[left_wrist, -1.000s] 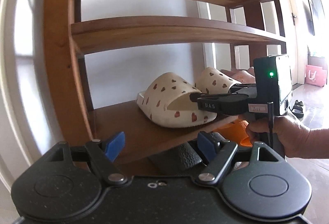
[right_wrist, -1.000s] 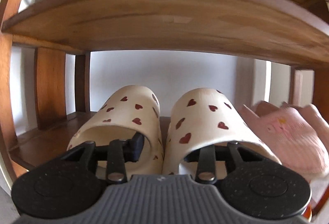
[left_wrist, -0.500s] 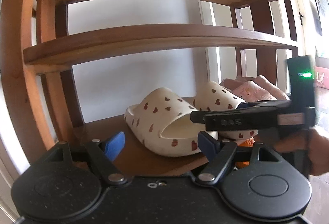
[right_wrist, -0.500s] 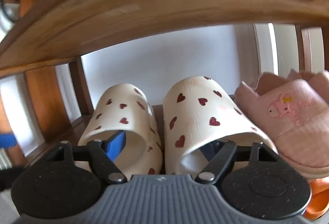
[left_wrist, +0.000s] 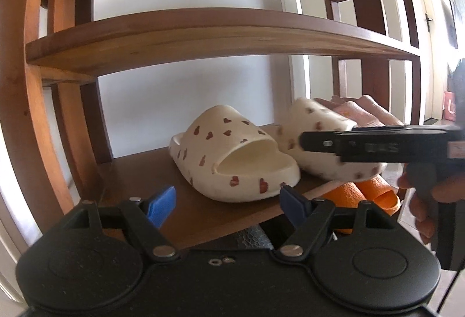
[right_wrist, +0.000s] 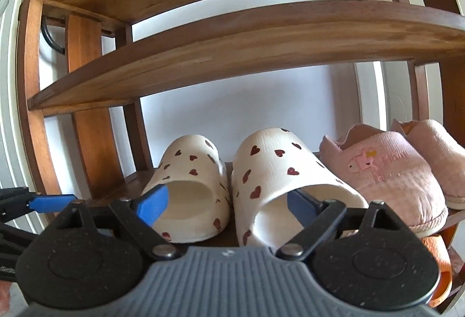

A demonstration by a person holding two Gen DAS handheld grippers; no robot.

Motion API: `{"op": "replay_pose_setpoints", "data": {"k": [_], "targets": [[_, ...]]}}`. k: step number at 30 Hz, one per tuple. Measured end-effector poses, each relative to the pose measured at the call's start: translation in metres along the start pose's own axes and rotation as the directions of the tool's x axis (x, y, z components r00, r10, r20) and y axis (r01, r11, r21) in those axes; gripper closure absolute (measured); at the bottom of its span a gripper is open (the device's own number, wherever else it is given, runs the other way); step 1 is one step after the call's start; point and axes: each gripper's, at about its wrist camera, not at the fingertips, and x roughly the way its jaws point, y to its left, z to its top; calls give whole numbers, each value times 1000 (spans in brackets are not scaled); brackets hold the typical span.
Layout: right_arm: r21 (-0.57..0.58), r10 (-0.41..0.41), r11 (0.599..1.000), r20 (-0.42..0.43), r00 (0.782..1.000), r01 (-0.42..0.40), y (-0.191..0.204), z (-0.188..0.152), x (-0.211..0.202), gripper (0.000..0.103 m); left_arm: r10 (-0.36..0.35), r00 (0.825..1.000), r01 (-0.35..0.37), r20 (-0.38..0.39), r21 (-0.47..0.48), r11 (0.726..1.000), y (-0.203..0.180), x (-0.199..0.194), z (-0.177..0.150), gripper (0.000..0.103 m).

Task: Organize scattered shoes
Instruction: 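Carry the heart-print slides with the right tool onto the upper shelf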

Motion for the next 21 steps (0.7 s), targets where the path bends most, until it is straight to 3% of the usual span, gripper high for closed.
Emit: {"op": "replay_pose_setpoints", "data": {"k": [2,10,15,17,21], "targets": [[17,14,1000,-26,1000,-14,-3,1,7,36,0,1000,0,5,15,1000,-3,-3,-1,24],[146,44,989,-37,998,-38,-17,2,46,33,18,1000,-17,-19,37,999,-2,-9,-7,24],[73,45,996,-15,999,-43,-12,-5,16,25,22,1000,-22,5,65,998,2,-14,-11,24],[32,19,999,1,1000,-19,-8,-9,6,15,15,1000,-15,-8,48,999,3,-10,-12,24],[-28,-13,1000,22,1000,14,0,-14,-3,13,-3,999,4,-32,32,999,-1,-3,-15,24]]}}
